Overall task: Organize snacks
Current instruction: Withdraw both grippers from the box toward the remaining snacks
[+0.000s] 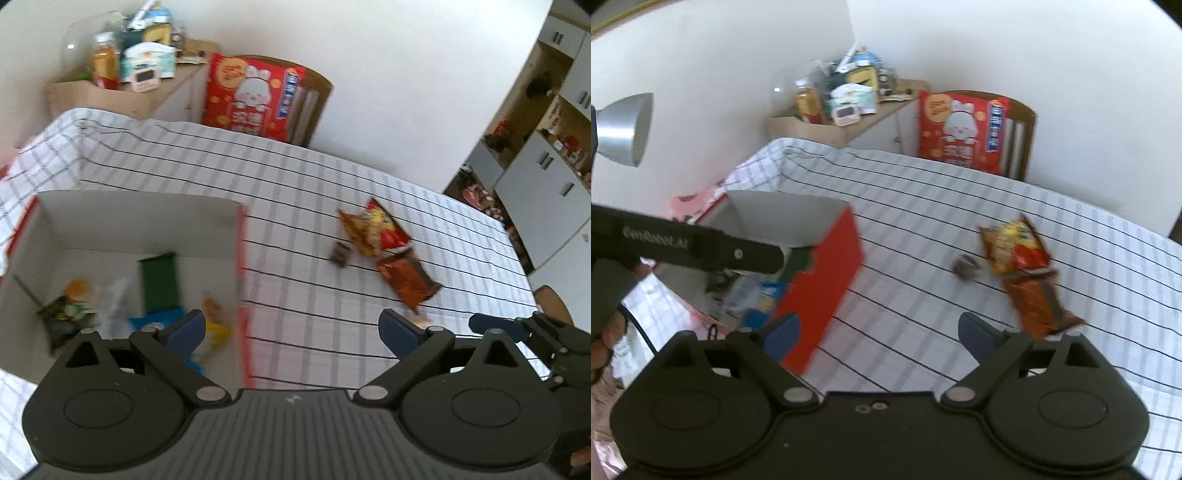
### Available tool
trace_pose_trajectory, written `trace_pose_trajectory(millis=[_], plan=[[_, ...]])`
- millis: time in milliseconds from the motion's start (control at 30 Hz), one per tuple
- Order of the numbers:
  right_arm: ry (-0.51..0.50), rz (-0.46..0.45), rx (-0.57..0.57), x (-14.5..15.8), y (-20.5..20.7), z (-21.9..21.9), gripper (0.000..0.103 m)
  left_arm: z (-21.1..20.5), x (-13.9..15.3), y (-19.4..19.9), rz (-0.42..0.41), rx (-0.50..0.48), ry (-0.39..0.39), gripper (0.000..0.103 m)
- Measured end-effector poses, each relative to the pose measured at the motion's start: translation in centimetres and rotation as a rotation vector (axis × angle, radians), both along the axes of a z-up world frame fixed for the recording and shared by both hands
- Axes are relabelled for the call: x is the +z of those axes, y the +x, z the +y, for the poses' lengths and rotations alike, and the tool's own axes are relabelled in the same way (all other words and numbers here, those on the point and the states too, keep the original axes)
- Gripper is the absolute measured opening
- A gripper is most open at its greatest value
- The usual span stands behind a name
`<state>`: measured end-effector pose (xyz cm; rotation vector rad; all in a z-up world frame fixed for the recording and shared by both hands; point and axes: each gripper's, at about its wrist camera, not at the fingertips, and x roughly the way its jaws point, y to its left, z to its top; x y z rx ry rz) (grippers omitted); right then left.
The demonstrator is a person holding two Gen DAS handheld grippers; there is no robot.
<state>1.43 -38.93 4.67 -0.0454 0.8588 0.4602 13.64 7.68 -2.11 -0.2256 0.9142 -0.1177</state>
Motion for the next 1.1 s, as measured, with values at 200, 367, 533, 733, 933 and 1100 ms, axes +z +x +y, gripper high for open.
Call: trace_pose_trajectory(millis=[200, 367, 533, 733, 933, 1100], plan=[[-0.070, -0.030, -0.045, -1.1, 0.4, -4.4, 0.093, -4.9, 0.0, 2.2, -0.001, -0.025, -0.010, 0.101], [-0.085, -0.026, -0.074, -1.7, 1.8, -8.3, 0.093, -8.3, -0.6, 4.8, 0.032, -0.016, -0.019, 0.101], [-0.092, -0.013, -0.073, -2.6, 3.8, -11.0, 0.093, -11.1, -2.6, 8.0, 0.069, -0.001, -0.001, 0.101], [-0.101, 0.012, -0.052, -4.4, 6.2, -12.4, 0.093, -12.3, -5.6, 11.6, 0.106, 0.039, 0.073, 0.101], [-0.103, 0.044, -0.019, -6.3, 8.7, -12.0, 0.093, -12.4, -8.3, 15.1, 0.145, 0.051, 0.118, 0.100], [-0.101, 0.069, -0.007, -7.9, 10.6, -11.3, 0.092, -12.2, -10.4, 17.3, 0.158, 0.035, 0.157, 0.100]])
